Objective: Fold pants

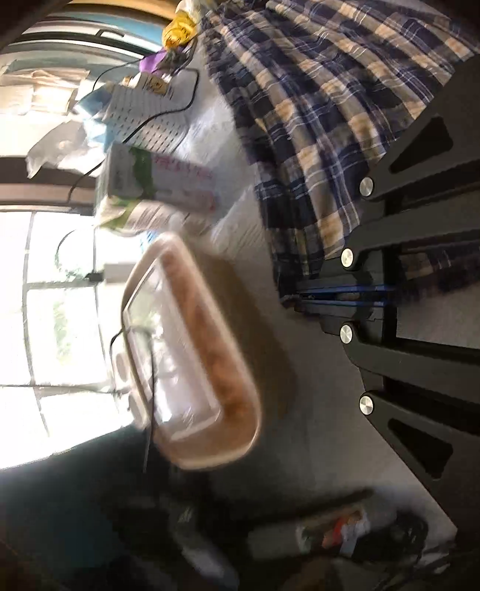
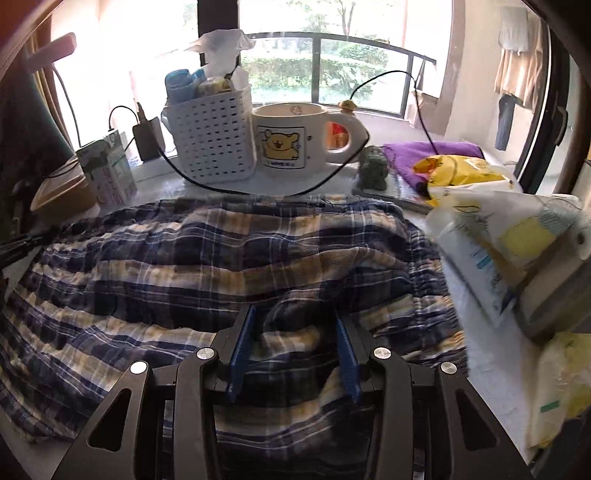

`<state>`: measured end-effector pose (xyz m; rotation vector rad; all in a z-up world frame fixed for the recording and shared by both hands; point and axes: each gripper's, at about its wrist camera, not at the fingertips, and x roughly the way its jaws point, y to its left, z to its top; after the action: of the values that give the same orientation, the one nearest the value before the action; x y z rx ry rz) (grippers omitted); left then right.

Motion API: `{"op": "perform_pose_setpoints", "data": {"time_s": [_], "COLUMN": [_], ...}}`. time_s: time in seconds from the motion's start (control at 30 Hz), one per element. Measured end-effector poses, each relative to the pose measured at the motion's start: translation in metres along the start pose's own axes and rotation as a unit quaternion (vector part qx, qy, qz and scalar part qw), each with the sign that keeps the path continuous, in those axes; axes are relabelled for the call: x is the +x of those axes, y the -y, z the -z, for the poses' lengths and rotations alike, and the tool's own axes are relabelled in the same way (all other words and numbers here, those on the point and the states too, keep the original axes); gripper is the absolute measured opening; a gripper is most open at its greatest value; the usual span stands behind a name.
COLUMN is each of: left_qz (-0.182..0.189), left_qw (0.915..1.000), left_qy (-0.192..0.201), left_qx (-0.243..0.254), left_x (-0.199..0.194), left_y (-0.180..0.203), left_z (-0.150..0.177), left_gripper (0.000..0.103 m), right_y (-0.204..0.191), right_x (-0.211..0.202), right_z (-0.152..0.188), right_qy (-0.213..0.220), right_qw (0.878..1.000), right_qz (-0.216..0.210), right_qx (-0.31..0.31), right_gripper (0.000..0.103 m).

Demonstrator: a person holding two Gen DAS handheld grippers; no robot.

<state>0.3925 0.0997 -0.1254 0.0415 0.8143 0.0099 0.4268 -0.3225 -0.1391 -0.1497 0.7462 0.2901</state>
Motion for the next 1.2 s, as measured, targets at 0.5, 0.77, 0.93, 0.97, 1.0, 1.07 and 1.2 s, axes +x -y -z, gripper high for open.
{"op": "perform_pose_setpoints", "data": {"time_s": [0.5,0.77,0.93,0.97,1.0,1.07,1.2], "left_qz": [0.05,0.153,0.149,0.143,0.138,0.141,0.149], "left_qw": [0.9978,0.9877,0.9856,0.9869,0.9875,0.9872,0.9869], "left_qy": [0.033,-0.024,-0.066,-0.056,-0.057,-0.062,-0.05], "left_qx": [-0.03,0.021,0.045,0.047,0.049,0.043,0.036], "left_x": [-0.079,-0.103,-0.085,-0.086,-0.087,-0.088,-0.096], "left_y": [0.001,0.087,0.117,0.118,0.119,0.117,0.116], "left_z": [0.014,0.072,0.095,0.099,0.101,0.1,0.093], "left_gripper": [0.057,0.057,0.057,0.057,0.057,0.057,0.057], "right_y": [-0.007,-0.047,-0.038,-0.037,-0.037,-0.037,-0.037], "right_x": [-0.047,0.004,0.022,0.023,0.022,0.016,-0.016], "right_z": [-0.005,0.018,-0.004,-0.006,-0.007,-0.008,0.001], "right_qy": [0.043,-0.052,-0.031,-0.031,-0.031,-0.024,-0.002], "right_qw": [0.999,0.994,0.998,0.998,0.999,0.999,0.999], "right_qz": [0.004,-0.018,-0.005,-0.004,-0.003,-0.003,-0.018], "right_qx": [-0.014,-0.093,-0.05,-0.046,-0.044,-0.044,-0.045], "right_gripper": [0.059,0.059,0.064,0.064,0.064,0.064,0.064]}}
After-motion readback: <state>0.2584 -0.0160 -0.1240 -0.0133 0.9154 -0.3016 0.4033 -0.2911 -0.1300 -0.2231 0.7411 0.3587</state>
